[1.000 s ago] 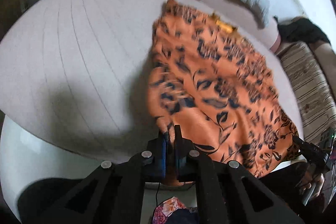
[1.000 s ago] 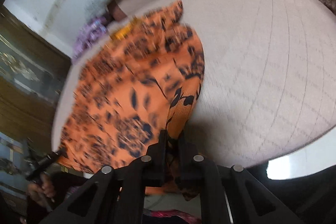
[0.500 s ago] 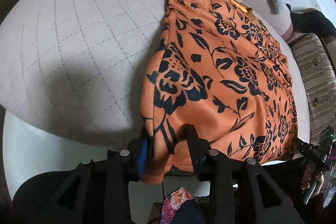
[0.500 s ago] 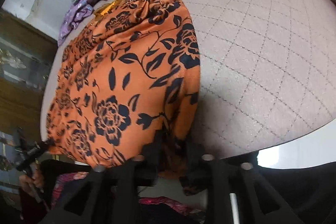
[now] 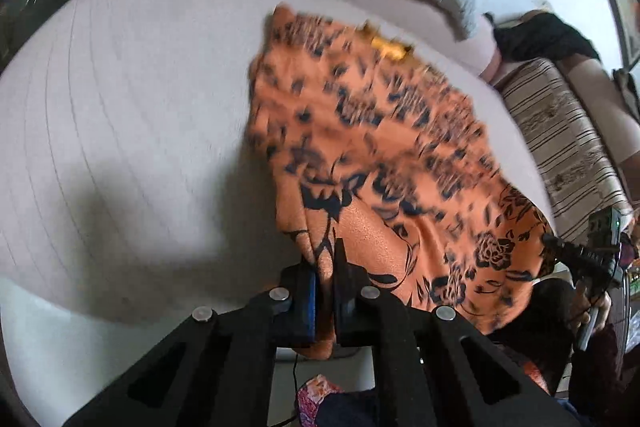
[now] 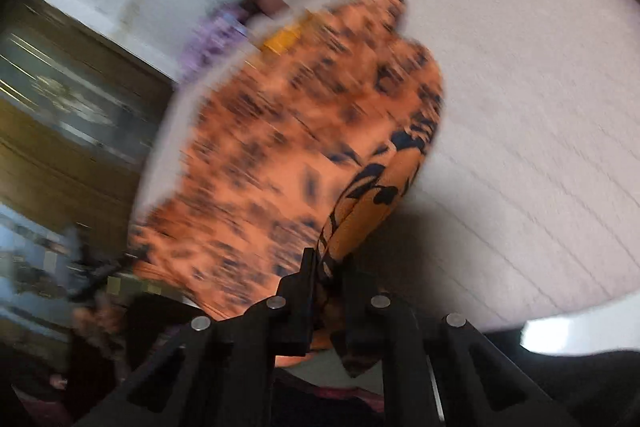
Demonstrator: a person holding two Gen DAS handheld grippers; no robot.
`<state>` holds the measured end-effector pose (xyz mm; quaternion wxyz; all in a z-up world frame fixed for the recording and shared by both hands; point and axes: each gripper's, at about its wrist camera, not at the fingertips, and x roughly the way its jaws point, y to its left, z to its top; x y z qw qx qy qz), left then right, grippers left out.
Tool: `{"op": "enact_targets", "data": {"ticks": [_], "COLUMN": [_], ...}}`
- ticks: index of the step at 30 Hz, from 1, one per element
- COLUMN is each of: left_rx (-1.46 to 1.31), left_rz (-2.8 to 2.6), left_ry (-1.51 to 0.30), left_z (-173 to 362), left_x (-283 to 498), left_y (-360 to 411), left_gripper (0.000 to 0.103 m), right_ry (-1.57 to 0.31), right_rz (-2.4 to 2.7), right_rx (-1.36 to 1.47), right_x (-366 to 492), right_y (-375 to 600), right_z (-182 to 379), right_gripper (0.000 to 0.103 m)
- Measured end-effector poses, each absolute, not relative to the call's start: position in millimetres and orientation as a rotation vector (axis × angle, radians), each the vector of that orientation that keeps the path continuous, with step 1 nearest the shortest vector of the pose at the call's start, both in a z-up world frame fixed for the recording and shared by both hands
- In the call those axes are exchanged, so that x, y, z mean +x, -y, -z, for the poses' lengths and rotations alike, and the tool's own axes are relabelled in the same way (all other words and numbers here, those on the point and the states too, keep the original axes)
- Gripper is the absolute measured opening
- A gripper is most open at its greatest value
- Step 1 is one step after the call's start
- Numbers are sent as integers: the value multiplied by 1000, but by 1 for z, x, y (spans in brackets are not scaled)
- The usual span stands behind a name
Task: Fold small clothes
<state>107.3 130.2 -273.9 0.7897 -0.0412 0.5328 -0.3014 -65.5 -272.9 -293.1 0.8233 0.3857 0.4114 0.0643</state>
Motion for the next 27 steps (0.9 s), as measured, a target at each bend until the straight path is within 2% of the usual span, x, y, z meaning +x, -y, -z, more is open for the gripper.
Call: {"op": "enact_targets", "data": {"ticks": [6,10,13,16,19,21,23,27], "left_rx": [-73,-26,-7,26,36,-70,-191,-345], "left_rz": [654,610,557,465,398,390,404,447], "left_ry": [-1068,-1040,-1072,-1155,-1206,-1201,-1205,-1134], "left_z": [221,208,226,272,311,322,323,307], "left_x": [170,244,299,341,361,370,372,361], "left_y": [-110,-68,-31,6,21,12,-1,-30], "left_gripper": [6,6,6,8,10,11,16,17], "right_ry": [-673,-572,-540,-536,-632,-689,-667,-573], "right_rz": [-141,-46,6,39,149,145,131,83], "right_rx": [968,1072,1209,1332,1365,1402,1413,1413], "right_x": [-21,30,81,123,149,163,166,161], "right_y": [321,367,403,422,430,434,439,439], "right_z": [246,249,281,324,364,379,379,358], "right_gripper": [11,11,11,11,15,15,18,39]}}
